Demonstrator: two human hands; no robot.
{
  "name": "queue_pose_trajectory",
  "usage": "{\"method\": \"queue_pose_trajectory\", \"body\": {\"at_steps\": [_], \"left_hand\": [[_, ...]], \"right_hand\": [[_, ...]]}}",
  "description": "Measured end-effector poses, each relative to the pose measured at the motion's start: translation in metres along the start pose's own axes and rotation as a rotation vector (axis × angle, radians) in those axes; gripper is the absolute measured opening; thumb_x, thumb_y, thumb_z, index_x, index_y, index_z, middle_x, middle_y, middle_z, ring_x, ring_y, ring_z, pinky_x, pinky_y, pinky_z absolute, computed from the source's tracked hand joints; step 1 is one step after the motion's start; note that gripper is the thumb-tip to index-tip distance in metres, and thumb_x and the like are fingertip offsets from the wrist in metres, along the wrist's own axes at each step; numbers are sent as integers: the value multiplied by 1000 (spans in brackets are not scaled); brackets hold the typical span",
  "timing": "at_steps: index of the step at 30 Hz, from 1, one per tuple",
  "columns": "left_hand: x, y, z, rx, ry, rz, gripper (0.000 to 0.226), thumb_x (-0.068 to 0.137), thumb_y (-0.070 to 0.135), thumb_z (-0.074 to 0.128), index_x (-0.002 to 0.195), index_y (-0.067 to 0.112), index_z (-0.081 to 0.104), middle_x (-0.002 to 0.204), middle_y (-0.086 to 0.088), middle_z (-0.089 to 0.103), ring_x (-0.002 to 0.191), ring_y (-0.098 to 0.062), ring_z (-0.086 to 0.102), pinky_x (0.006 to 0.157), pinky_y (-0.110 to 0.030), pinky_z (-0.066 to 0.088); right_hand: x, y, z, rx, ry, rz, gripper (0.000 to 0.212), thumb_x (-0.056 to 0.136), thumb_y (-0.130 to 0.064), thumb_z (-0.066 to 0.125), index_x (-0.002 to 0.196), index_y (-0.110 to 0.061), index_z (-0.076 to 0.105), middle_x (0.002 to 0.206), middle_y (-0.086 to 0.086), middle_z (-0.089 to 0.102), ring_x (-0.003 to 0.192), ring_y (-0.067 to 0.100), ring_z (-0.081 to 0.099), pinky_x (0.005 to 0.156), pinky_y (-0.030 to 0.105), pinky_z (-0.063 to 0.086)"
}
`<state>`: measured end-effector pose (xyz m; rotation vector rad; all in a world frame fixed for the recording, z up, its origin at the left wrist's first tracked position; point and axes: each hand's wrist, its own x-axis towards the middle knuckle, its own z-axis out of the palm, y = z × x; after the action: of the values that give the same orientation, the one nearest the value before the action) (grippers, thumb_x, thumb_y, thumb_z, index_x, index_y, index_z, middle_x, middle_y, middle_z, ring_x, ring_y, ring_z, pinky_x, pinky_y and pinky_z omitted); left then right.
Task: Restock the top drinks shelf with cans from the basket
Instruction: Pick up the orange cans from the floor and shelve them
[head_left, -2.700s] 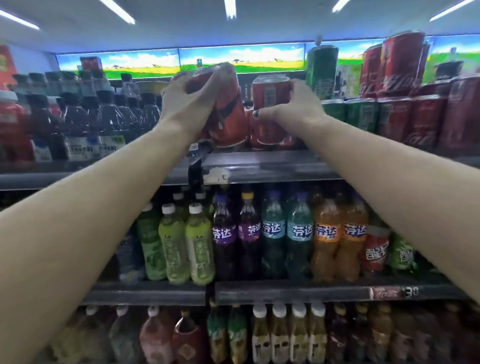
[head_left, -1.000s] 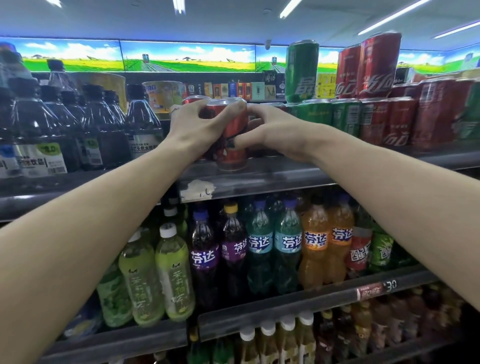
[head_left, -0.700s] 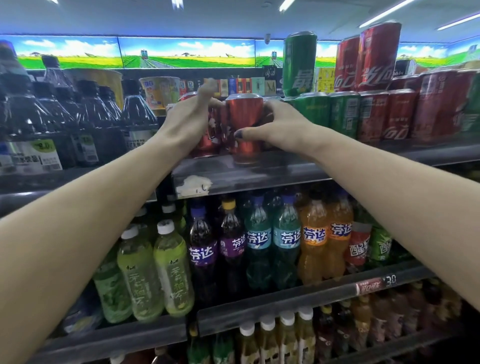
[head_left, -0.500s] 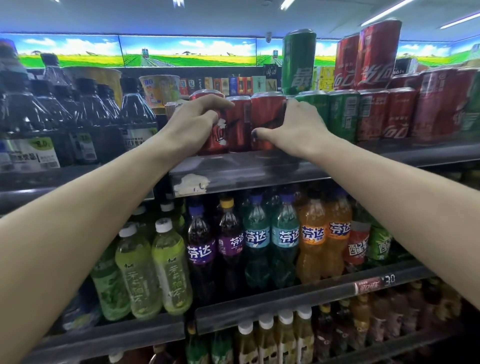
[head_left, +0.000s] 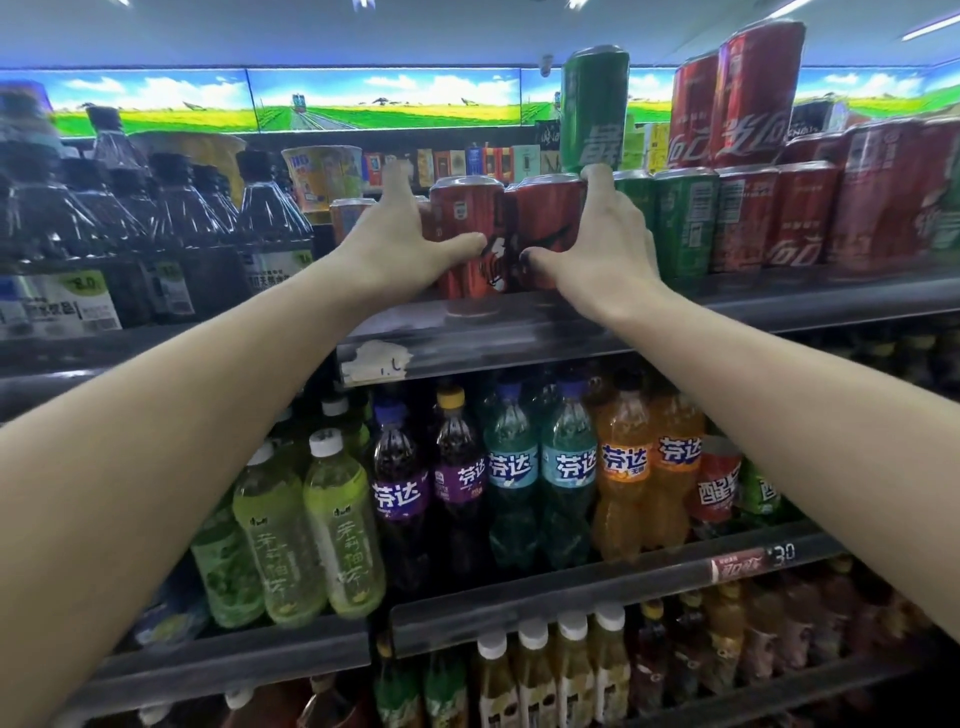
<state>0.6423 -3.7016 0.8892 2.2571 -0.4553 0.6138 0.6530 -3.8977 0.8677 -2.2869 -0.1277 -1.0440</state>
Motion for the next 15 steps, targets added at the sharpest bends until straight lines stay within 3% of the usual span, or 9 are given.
{"method": "queue_pose_trajectory", "body": {"at_steps": [3, 8, 11, 15], "left_hand": [[1, -4, 6, 98, -17, -93, 52, 91, 57, 72, 117, 15, 54, 93, 6, 62, 84, -12, 60, 66, -26, 44], [10, 2, 19, 108, 11, -111, 50, 89, 60, 72, 111, 15, 66, 101, -1, 73, 96, -24, 71, 92, -40, 58], [16, 6, 24, 175, 1, -144, 60, 91, 62, 69, 103, 3, 67, 90, -6, 68, 80, -24, 64, 75, -36, 54], [13, 11, 26, 170, 10, -141, 51, 94, 57, 67, 94, 6, 63, 78, -8, 57, 71, -24, 53, 61, -33, 42]], "right_hand": [[-1, 3, -1, 29, 2, 0, 80, 84, -34, 82, 147, -16, 35, 130, 11, 58, 114, 31, 60, 95, 44, 52], [-3, 5, 0, 39, 13, -17, 75, 87, -30, 79, 146, -17, 34, 127, 10, 58, 110, 31, 61, 89, 42, 51], [-4, 7, -2, 67, -18, 3, 79, 88, -27, 78, 151, -19, 30, 130, 10, 55, 112, 30, 59, 94, 42, 49], [-7, 10, -1, 87, -51, -14, 79, 87, -18, 77, 150, -18, 30, 127, 10, 55, 109, 28, 59, 95, 42, 53]]}}
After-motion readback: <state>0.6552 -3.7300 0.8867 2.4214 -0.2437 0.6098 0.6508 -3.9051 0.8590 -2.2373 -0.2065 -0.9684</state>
